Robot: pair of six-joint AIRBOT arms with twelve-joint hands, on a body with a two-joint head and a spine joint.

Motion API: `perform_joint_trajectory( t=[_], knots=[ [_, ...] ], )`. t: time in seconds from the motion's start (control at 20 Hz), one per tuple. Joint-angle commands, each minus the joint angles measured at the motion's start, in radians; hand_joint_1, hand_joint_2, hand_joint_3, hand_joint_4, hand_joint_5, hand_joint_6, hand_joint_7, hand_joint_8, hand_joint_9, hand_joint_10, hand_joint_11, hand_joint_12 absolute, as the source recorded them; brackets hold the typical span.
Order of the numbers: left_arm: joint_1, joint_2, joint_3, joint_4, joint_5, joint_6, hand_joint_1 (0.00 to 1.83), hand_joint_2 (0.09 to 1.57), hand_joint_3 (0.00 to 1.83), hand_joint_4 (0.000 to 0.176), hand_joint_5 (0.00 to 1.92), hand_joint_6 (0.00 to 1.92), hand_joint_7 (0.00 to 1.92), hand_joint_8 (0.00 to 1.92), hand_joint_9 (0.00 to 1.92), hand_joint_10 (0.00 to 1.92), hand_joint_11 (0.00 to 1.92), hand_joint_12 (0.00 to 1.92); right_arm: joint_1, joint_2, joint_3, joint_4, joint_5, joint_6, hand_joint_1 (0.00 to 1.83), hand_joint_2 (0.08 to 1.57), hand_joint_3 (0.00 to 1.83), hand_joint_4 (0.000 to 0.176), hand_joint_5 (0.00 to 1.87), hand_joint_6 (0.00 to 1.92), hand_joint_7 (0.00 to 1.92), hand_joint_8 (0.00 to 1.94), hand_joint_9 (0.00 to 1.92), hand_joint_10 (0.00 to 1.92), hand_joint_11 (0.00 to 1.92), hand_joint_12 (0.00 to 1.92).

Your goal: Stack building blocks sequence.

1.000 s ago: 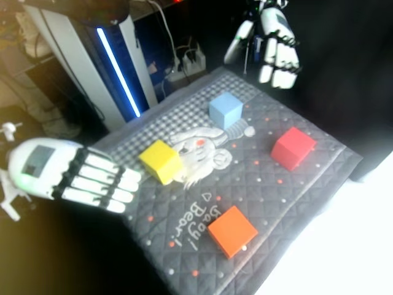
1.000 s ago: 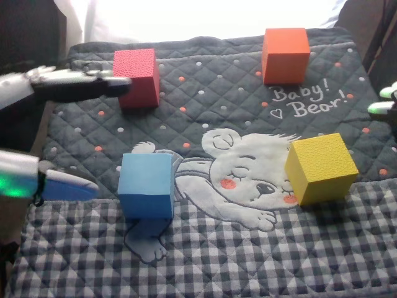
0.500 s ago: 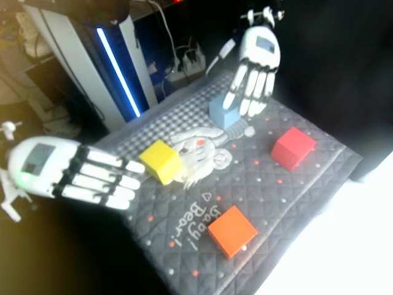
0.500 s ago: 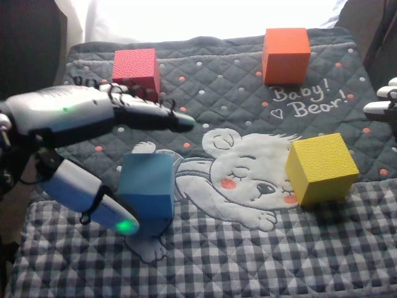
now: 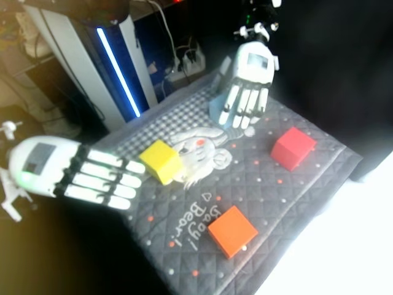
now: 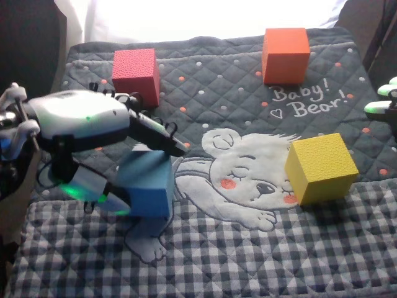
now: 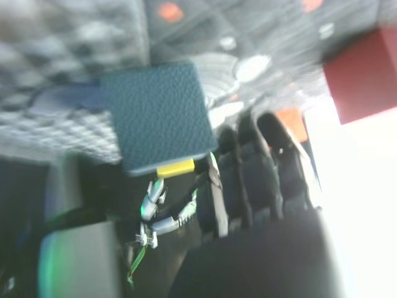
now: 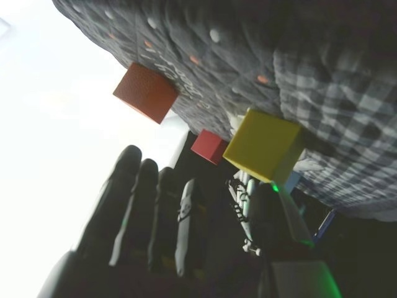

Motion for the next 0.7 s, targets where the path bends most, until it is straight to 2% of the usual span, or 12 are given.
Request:
perform_joint_trajectory(
  t=[0.0, 0.05, 0.1, 0.2, 0.25, 0.3, 0.35, 0.4, 0.45, 0.55, 0.6, 0.65],
  knots=[
    [-0.009, -0.003, 0.003, -0.042, -0.065, 0.024, 1.26, 1.13, 0.01, 0.0, 1.11, 0.44, 0.84, 1.37, 0.73, 1.22, 0.5, 1.71, 0.01, 0.007, 0.005, 0.027, 0.12, 0.004, 0.85, 1.23, 0.0, 0.099, 0.39, 0.0, 0.33, 0.01, 0.3, 0.01, 0.3, 0.06],
    [-0.009, -0.001, 0.003, -0.067, -0.074, 0.044, 1.25, 1.15, 0.0, 0.0, 1.05, 0.57, 0.81, 1.48, 0.69, 1.6, 0.56, 1.84, 0.01, 0.007, 0.005, 0.027, 0.12, 0.004, 0.84, 1.24, 0.0, 0.105, 0.39, 0.0, 0.33, 0.0, 0.3, 0.01, 0.3, 0.06],
    [-0.011, 0.001, 0.003, -0.094, -0.084, 0.063, 1.25, 1.17, 0.0, 0.0, 1.0, 0.67, 0.8, 1.52, 0.72, 1.68, 0.65, 1.8, 0.01, 0.007, 0.005, 0.028, 0.12, 0.004, 0.83, 1.24, 0.0, 0.106, 0.4, 0.01, 0.33, 0.01, 0.31, 0.01, 0.28, 0.05],
    [-0.021, 0.01, 0.004, -0.141, -0.113, 0.095, 1.25, 1.11, 0.0, 0.0, 1.08, 0.66, 0.92, 1.25, 0.82, 1.24, 0.76, 1.46, 0.01, 0.007, 0.005, 0.028, 0.12, 0.004, 0.83, 1.24, 0.0, 0.105, 0.4, 0.0, 0.34, 0.01, 0.3, 0.0, 0.26, 0.04],
    [-0.033, 0.019, 0.005, -0.157, -0.124, 0.102, 1.24, 1.1, 0.0, 0.0, 1.06, 0.76, 0.95, 1.15, 0.86, 1.08, 0.8, 1.37, 0.009, 0.007, 0.004, 0.028, 0.12, 0.004, 0.83, 1.24, 0.0, 0.108, 0.4, 0.0, 0.34, 0.01, 0.3, 0.0, 0.26, 0.04],
    [-0.045, 0.027, 0.005, -0.17, -0.135, 0.113, 1.35, 1.12, 0.0, 0.0, 1.03, 0.72, 0.91, 1.14, 0.9, 1.3, 0.78, 1.44, 0.009, 0.007, 0.004, 0.029, 0.12, 0.004, 0.85, 1.24, 0.0, 0.09, 0.41, 0.01, 0.35, 0.01, 0.31, 0.01, 0.27, 0.04],
    [-0.067, 0.041, 0.006, -0.19, -0.148, 0.132, 1.38, 1.1, 0.0, 0.0, 1.06, 0.62, 0.93, 1.1, 0.94, 1.31, 0.81, 1.47, 0.008, 0.007, 0.005, 0.029, 0.12, 0.004, 0.87, 1.24, 0.0, 0.098, 0.4, 0.0, 0.35, 0.0, 0.4, 0.02, 0.27, 0.04],
    [-0.088, 0.05, 0.006, -0.21, -0.155, 0.158, 1.29, 1.1, 0.0, 0.0, 1.1, 0.6, 0.95, 1.21, 0.94, 1.27, 0.87, 1.51, 0.008, 0.007, 0.005, 0.03, 0.12, 0.004, 0.86, 1.24, 0.0, 0.1, 0.4, 0.0, 0.34, 0.0, 0.35, 0.0, 0.25, 0.03],
    [-0.112, 0.057, 0.009, -0.241, -0.157, 0.196, 1.37, 1.08, 0.0, 0.0, 1.18, 0.43, 0.98, 1.02, 1.0, 1.24, 0.88, 1.45, 0.008, 0.007, 0.005, 0.03, 0.12, 0.004, 0.85, 1.24, 0.0, 0.097, 0.41, 0.0, 0.34, 0.0, 0.34, 0.0, 0.29, 0.04],
    [-0.176, 0.052, 0.038, -0.321, -0.147, 0.289, 1.39, 1.05, 0.0, 0.0, 1.3, 0.24, 1.03, 0.87, 1.01, 1.21, 0.8, 1.45, 0.008, 0.006, 0.005, 0.031, 0.12, 0.004, 0.85, 1.24, 0.0, 0.09, 0.41, 0.0, 0.35, 0.0, 0.36, 0.01, 0.33, 0.06],
    [-0.202, 0.039, 0.062, -0.351, -0.133, 0.316, 1.39, 1.07, 0.0, 0.0, 1.31, 0.16, 0.97, 1.0, 0.98, 1.26, 0.82, 1.48, 0.008, 0.006, 0.005, 0.031, 0.12, 0.004, 0.85, 1.24, 0.0, 0.081, 0.42, 0.0, 0.35, 0.0, 0.34, 0.0, 0.31, 0.05],
    [-0.218, 0.026, 0.081, -0.373, -0.119, 0.33, 1.39, 1.07, 0.0, 0.0, 1.3, 0.15, 0.98, 1.01, 0.98, 1.25, 0.81, 1.49, 0.008, 0.006, 0.005, 0.031, 0.12, 0.004, 0.84, 1.24, 0.0, 0.086, 0.42, 0.0, 0.35, 0.0, 0.32, 0.0, 0.27, 0.03]
  ],
)
